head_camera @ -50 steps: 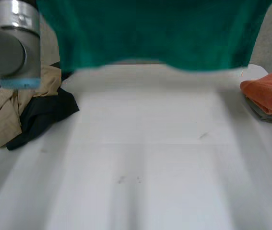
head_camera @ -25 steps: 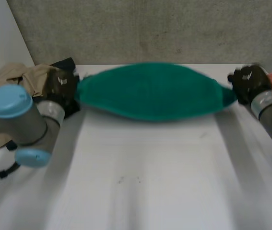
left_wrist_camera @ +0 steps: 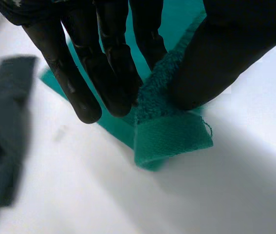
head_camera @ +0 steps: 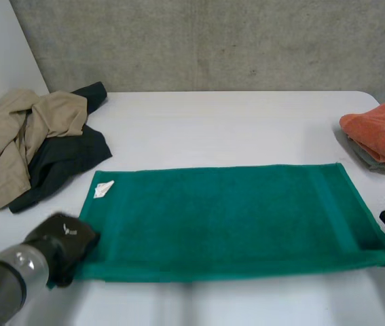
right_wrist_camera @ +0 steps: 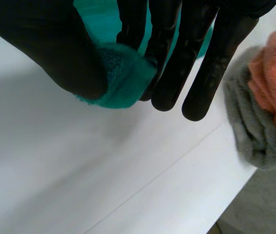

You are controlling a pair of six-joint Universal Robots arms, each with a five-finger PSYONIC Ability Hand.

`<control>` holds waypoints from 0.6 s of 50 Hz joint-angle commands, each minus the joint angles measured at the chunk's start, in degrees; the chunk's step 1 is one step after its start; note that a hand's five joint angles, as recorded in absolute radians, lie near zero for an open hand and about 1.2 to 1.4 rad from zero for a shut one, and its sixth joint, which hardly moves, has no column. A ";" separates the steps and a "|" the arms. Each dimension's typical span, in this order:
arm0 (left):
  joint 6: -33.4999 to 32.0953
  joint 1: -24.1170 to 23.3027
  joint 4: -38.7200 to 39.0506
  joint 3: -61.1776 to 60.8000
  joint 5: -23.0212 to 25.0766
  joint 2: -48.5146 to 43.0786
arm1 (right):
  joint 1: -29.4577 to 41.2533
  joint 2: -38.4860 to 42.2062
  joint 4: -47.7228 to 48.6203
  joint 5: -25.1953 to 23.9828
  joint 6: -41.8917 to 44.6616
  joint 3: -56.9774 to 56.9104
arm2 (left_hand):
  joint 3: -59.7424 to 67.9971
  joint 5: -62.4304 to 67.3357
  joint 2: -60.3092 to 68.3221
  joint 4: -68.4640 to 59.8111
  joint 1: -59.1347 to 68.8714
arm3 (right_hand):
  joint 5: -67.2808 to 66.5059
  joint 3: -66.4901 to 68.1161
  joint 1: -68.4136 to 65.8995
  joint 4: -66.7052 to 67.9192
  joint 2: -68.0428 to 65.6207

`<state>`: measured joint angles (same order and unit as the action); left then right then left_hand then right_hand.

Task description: Fold the laundry.

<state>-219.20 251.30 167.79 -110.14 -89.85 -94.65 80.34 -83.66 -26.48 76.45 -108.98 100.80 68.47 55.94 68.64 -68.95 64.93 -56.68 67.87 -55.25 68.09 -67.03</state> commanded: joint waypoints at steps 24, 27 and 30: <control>-0.27 -4.15 28.65 33.58 -7.27 -36.66 | 16.61 38.30 32.97 11.69 -7.03 -32.15 | -57.63 -55.09 -57.79 58.11 -54.09 | 54.78 -55.97 43.36 -56.20 55.13; -0.18 -4.76 28.74 35.43 -7.36 -36.48 | 17.22 38.22 37.54 13.99 -9.84 -33.47 | -58.47 -55.94 -58.64 58.95 -54.93 | 56.68 -57.87 45.25 -58.09 57.03; 0.53 -5.11 28.74 35.96 -7.36 -35.96 | 17.31 35.76 40.45 13.90 -13.97 -32.95 | -58.47 -55.94 -58.64 58.95 -54.93 | 56.68 -57.87 45.25 -58.09 57.03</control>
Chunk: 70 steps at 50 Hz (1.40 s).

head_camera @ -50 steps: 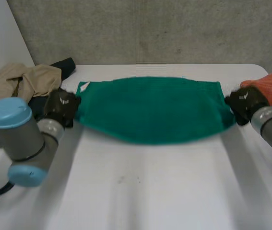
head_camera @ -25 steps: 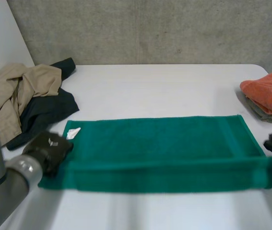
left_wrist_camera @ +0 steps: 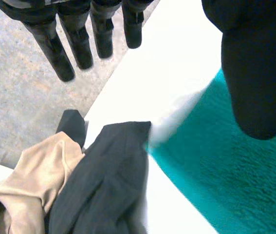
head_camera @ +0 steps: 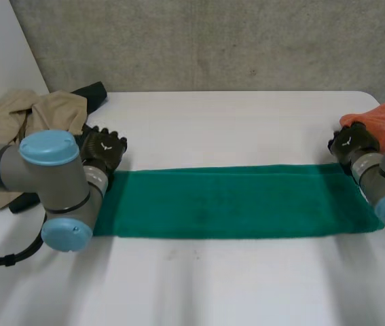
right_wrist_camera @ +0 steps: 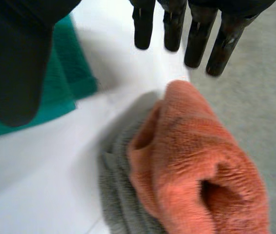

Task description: Fold the laundry.

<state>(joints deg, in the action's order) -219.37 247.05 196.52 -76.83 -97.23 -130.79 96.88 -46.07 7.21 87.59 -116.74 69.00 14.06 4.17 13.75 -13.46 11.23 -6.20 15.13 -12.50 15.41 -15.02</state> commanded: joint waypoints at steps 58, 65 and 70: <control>10.28 -1.84 1.23 -26.36 6.09 25.06 | -25.07 -16.33 -2.37 -34.41 -15.63 31.37 | -4.06 -4.17 -3.75 3.46 -1.23 | -63.80 64.87 -67.50 64.59 -64.98; 10.19 -1.66 1.15 -26.36 6.00 25.85 | -32.07 -18.96 -0.09 -29.69 -14.66 29.62 | -4.06 -4.17 -3.75 3.46 -1.23 | -63.80 64.87 -67.50 64.59 -64.98; 10.19 -1.22 1.15 -26.97 6.00 26.64 | -36.49 -21.25 0.53 -25.54 -10.45 27.77 | -4.06 -4.17 -3.75 3.46 -1.23 | -63.80 64.87 -67.50 64.59 -64.98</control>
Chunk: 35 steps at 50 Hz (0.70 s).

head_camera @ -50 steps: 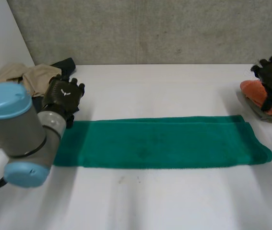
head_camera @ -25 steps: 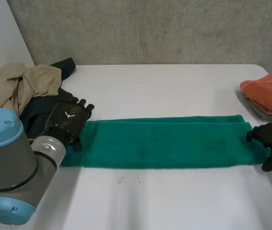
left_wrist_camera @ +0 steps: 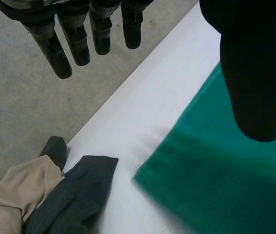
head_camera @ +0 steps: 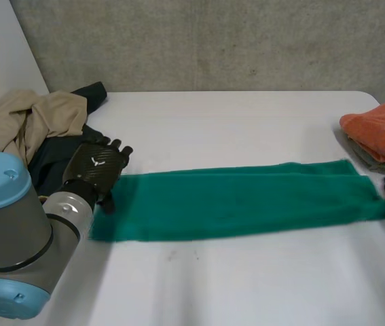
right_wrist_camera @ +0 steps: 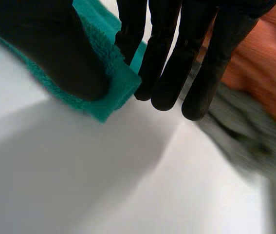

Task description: Fold the laundry.

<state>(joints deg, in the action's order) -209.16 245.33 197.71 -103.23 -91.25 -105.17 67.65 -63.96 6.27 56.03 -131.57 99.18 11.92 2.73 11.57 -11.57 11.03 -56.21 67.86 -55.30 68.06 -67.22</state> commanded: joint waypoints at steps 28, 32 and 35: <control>0.42 2.78 -0.49 -2.94 -0.34 11.48 | 53.35 -4.70 8.93 4.09 -0.35 -10.57 | -1.92 -2.73 -1.57 1.57 -1.03 | -13.79 12.14 -24.70 11.94 -12.78; 0.94 2.43 -0.58 -3.03 -0.25 11.48 | 60.75 0.93 8.67 3.73 -0.27 -13.30 | -1.92 -2.73 -1.57 1.57 -1.03 | -13.79 12.14 -24.70 11.94 -12.78; 1.47 2.25 -0.58 -3.03 -0.25 11.39 | 63.48 4.98 8.50 3.56 -0.18 -14.10 | -1.92 -2.73 -1.57 1.57 -1.03 | -13.79 12.14 -24.70 11.94 -12.78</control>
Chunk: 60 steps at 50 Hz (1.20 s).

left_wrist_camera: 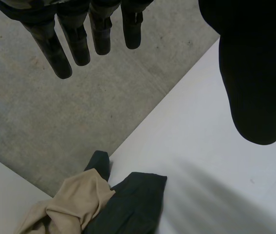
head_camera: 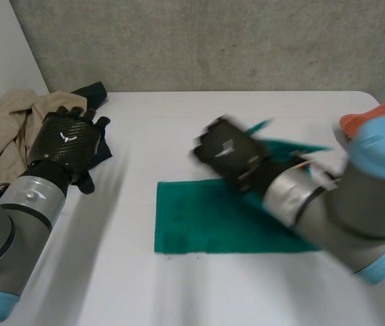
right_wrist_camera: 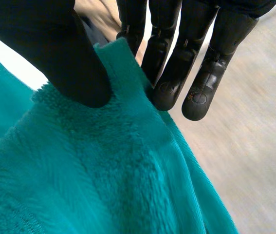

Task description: Fold the laundry.

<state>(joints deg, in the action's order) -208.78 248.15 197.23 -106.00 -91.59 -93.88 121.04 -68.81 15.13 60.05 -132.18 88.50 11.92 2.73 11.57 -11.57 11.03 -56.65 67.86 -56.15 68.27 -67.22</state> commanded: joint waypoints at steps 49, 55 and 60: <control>4.08 -16.21 -2.11 13.91 -6.76 -24.17 | -18.30 0.35 -3.80 15.26 -6.53 19.61 | -1.92 -2.73 -1.57 1.57 -1.03 | -13.34 12.14 -23.85 11.73 -12.78; 4.08 -16.12 -2.11 8.54 -6.58 -16.26 | -18.21 0.00 -3.80 17.37 -1.16 17.85 | -1.92 -2.73 -1.57 1.57 -1.03 | -13.35 12.14 -23.85 11.73 -12.78; 3.99 -14.19 -2.11 4.58 -6.67 -7.21 | -13.49 -4.03 -4.41 22.03 6.47 12.50 | -1.92 -2.73 -1.57 1.57 -1.03 | -13.35 12.14 -23.85 11.73 -12.78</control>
<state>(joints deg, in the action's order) -204.79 232.26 195.02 -97.52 -98.28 -109.89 103.32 -69.15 11.18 77.83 -132.98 105.77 11.92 2.73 11.57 -11.57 11.03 -55.77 67.79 -52.75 30.84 -67.10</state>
